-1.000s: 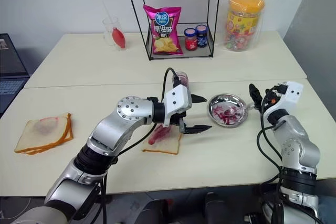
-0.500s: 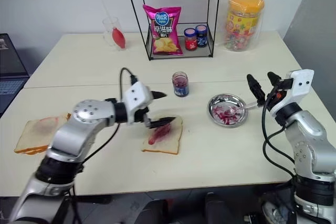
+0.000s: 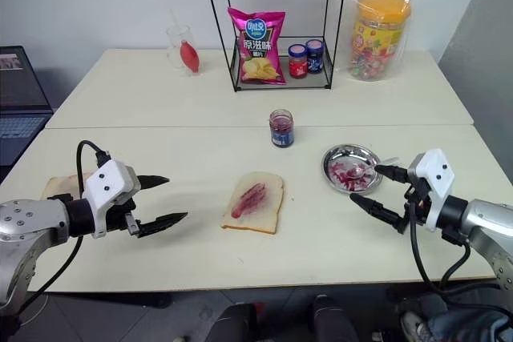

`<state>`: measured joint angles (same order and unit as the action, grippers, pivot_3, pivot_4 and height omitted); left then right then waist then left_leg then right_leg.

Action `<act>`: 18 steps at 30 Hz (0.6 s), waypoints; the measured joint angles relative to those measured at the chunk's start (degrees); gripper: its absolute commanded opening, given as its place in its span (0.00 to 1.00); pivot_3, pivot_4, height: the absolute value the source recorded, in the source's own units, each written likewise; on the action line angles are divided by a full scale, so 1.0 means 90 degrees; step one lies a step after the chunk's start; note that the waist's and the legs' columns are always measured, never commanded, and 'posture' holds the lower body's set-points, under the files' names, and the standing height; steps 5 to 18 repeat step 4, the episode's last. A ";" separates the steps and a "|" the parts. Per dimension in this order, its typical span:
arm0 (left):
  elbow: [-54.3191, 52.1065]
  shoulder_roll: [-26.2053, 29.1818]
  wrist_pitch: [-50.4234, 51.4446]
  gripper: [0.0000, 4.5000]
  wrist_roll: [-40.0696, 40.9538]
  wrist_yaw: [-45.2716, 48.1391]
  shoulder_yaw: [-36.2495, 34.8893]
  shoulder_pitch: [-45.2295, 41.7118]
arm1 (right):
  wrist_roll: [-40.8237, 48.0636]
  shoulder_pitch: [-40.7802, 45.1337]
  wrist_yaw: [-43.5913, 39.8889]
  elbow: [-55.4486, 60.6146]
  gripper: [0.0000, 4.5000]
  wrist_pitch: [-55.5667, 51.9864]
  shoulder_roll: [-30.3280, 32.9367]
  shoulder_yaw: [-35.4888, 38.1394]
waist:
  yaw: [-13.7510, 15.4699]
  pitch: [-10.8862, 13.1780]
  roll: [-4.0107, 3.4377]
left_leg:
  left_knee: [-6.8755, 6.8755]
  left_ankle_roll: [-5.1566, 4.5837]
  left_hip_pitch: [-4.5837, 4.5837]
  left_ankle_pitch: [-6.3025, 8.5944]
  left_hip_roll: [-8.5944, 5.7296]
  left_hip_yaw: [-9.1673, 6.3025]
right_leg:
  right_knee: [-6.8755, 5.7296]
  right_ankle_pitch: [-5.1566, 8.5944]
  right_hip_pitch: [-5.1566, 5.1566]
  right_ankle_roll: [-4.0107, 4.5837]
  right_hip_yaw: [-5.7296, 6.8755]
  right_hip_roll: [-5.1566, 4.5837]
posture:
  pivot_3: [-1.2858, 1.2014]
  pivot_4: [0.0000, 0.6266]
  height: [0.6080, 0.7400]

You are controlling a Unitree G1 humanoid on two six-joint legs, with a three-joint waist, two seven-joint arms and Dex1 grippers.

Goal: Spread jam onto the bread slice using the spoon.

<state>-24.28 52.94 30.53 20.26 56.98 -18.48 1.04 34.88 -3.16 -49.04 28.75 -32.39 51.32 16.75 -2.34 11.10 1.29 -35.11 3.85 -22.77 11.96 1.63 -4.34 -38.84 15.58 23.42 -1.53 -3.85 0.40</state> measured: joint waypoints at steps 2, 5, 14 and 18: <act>-0.0051 -0.0074 -0.0064 1.00 0.0037 -0.0018 -0.0053 0.0087 | -0.0109 -0.0095 -0.0195 -0.0076 0.98 0.0144 0.0010 -0.0056 | 0.0000 0.0000 0.0001 | 0.0000 0.0000 0.0003 0.0000 0.0000 0.0008 | 0.0000 -0.0001 -0.0001 -0.0002 -0.0009 0.0000 | 0.52 0.24 1.00; -0.0067 -0.0129 -0.0073 1.00 0.0130 -0.0026 -0.0057 0.0100 | -0.0151 -0.0063 -0.0238 -0.0150 0.98 0.0228 -0.0032 -0.0116 | -0.0006 0.0002 0.0004 | -0.0001 0.0000 0.0005 0.0000 0.0001 0.0009 | -0.0001 -0.0002 -0.0001 -0.0003 -0.0008 0.0000 | 0.52 0.24 1.00; -0.0067 -0.0129 -0.0073 1.00 0.0130 -0.0026 -0.0057 0.0100 | -0.0151 -0.0063 -0.0238 -0.0150 0.98 0.0228 -0.0032 -0.0116 | -0.0006 0.0002 0.0004 | -0.0001 0.0000 0.0005 0.0000 0.0001 0.0009 | -0.0001 -0.0002 -0.0001 -0.0003 -0.0008 0.0000 | 0.52 0.24 1.00; -0.0067 -0.0129 -0.0073 1.00 0.0130 -0.0026 -0.0057 0.0100 | -0.0151 -0.0063 -0.0238 -0.0150 0.98 0.0228 -0.0032 -0.0116 | -0.0006 0.0002 0.0004 | -0.0001 0.0000 0.0005 0.0000 0.0001 0.0009 | -0.0001 -0.0002 -0.0001 -0.0003 -0.0008 0.0000 | 0.52 0.24 1.00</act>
